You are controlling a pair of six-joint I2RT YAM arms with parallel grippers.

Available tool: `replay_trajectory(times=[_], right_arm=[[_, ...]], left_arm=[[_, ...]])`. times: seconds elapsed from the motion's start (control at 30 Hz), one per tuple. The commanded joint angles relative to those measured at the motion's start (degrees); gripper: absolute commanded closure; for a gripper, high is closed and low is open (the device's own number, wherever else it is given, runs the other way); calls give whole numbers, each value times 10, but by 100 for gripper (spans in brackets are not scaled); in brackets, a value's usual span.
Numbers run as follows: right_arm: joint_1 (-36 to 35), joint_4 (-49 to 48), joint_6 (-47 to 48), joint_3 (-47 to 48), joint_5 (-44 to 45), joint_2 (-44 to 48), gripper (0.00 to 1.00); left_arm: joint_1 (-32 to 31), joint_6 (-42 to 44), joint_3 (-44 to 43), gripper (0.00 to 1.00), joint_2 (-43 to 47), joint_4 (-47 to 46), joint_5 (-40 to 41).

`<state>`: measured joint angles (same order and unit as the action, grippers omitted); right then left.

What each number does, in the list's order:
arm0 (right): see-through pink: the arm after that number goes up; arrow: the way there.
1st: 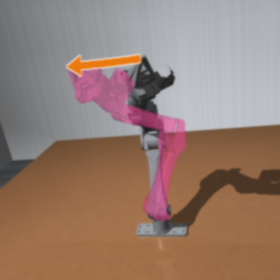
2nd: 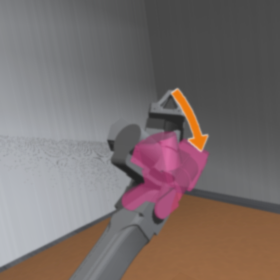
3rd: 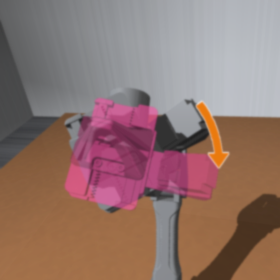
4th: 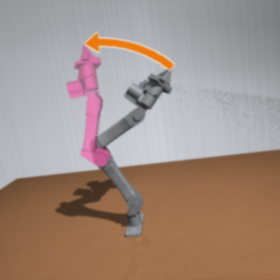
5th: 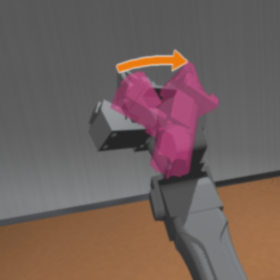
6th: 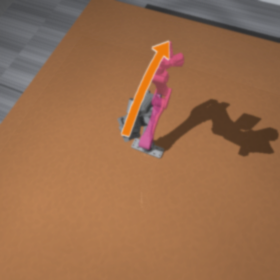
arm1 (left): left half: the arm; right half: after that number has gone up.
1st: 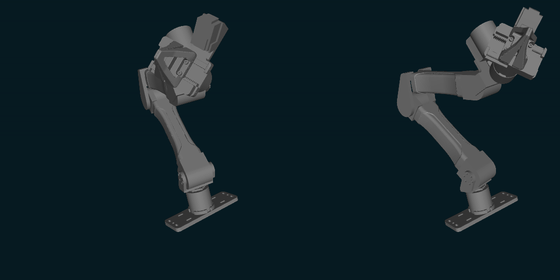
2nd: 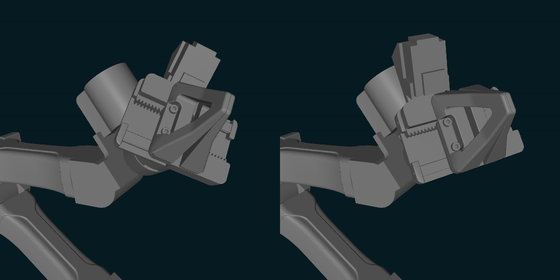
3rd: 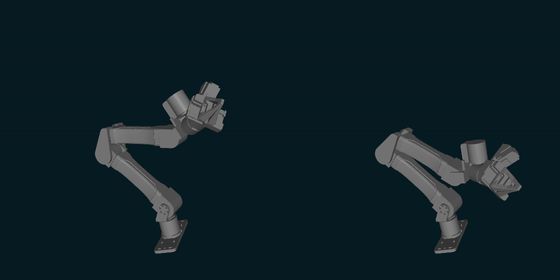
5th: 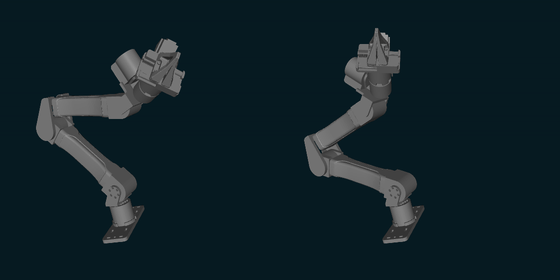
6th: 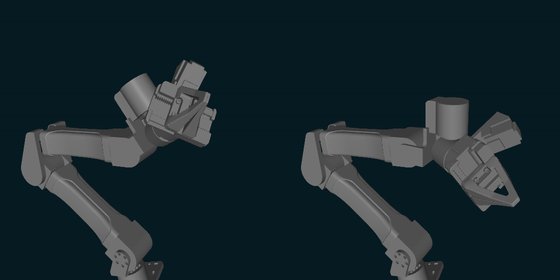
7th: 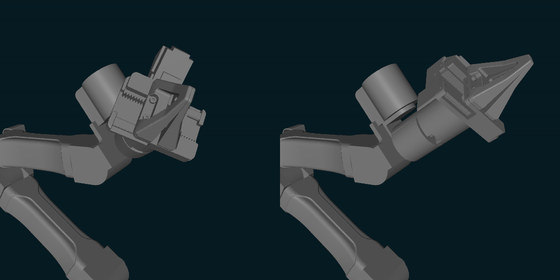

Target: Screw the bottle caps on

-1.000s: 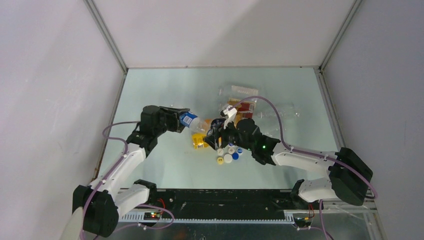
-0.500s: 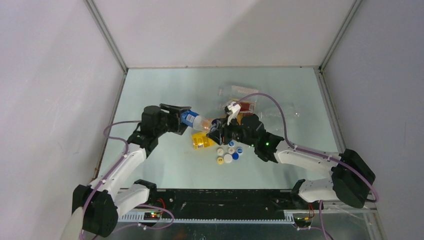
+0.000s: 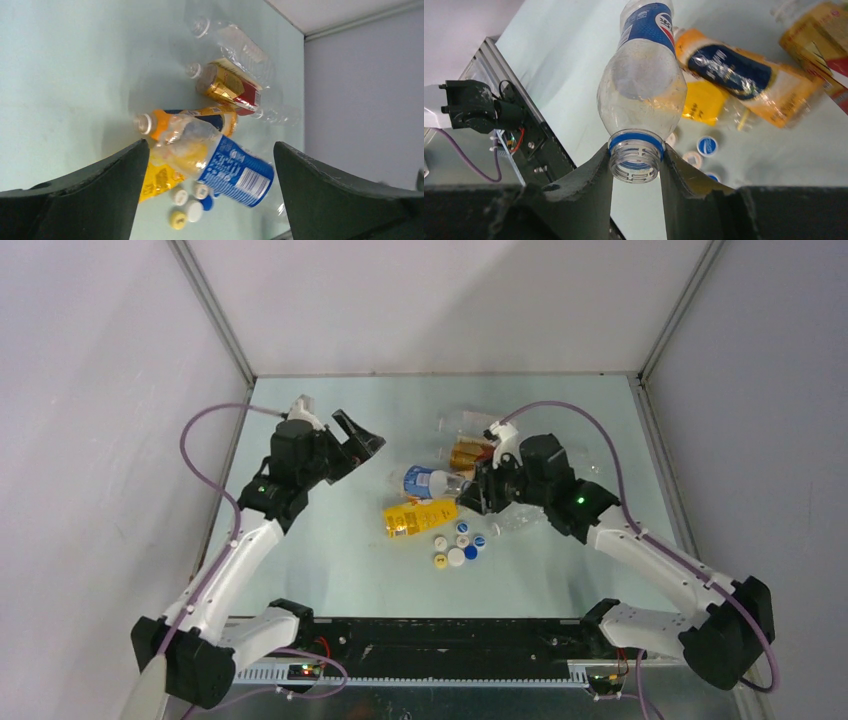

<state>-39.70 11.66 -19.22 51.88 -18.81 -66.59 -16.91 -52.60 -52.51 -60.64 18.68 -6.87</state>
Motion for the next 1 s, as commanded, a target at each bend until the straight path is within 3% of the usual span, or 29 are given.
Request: replay_trajectory(times=[0.0, 0.07, 0.1, 0.17, 0.3, 0.5, 0.97], right_arm=[[41, 171, 58, 67, -79, 30, 100], [53, 220, 81, 92, -92, 33, 100], [59, 234, 94, 100, -95, 33, 100], [62, 274, 111, 124, -100, 36, 100], [64, 318, 127, 154, -106, 45, 100], [62, 346, 136, 190, -130, 44, 100], [50, 353, 129, 230, -157, 42, 100]], left_arm=[[-37, 289, -38, 0, 42, 36, 40], [-66, 369, -27, 0, 64, 20, 45], [-85, 401, -19, 1, 82, 2, 25], [-106, 550, 11, 1, 110, -31, -56], [-142, 656, 55, 0, 142, -71, -127], [-174, 710, 37, 0, 108, -41, -199], [-278, 762, 57, 0, 92, -80, -172]])
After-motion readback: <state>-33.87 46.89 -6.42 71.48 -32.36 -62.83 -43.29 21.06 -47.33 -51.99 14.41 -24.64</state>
